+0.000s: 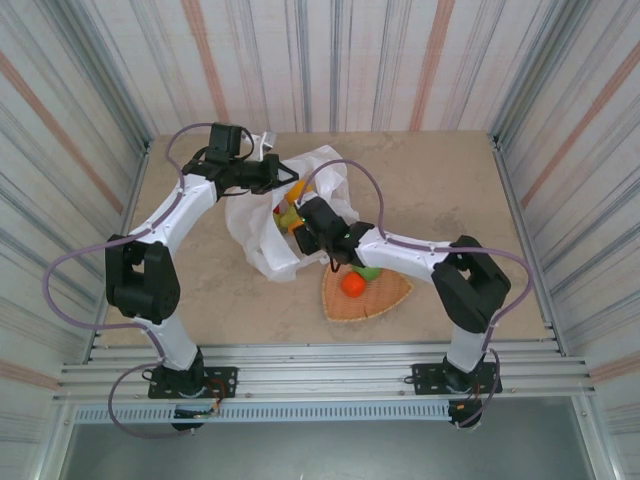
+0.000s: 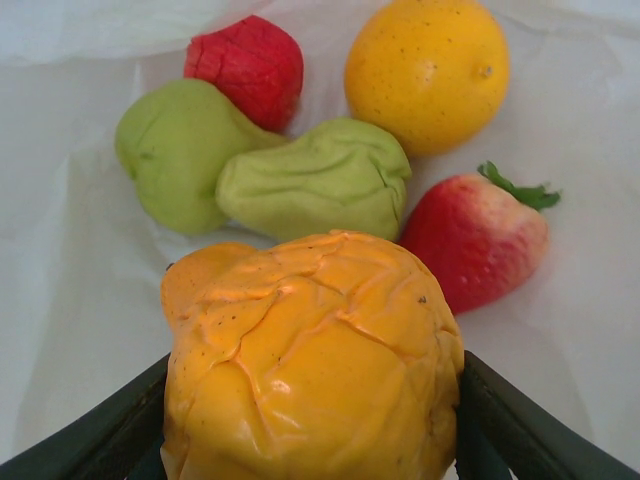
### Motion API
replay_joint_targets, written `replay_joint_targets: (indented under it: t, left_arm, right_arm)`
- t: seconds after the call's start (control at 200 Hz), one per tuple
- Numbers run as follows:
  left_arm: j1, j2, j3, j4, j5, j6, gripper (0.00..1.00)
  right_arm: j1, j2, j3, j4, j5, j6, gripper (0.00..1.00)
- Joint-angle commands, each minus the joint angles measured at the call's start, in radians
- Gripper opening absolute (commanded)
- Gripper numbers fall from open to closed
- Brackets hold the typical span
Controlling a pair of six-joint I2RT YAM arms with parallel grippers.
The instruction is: Place the fruits into the plastic bag
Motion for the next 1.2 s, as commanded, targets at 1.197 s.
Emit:
replay_joint_targets:
  t: [1.197]
  left_arm:
    - [0.013, -0.009, -0.005, 0.004, 0.029, -0.022, 0.0]
  right_arm:
    - [-0.06, 0.147, 0.096, 0.264, -0.113, 0.165, 0.88]
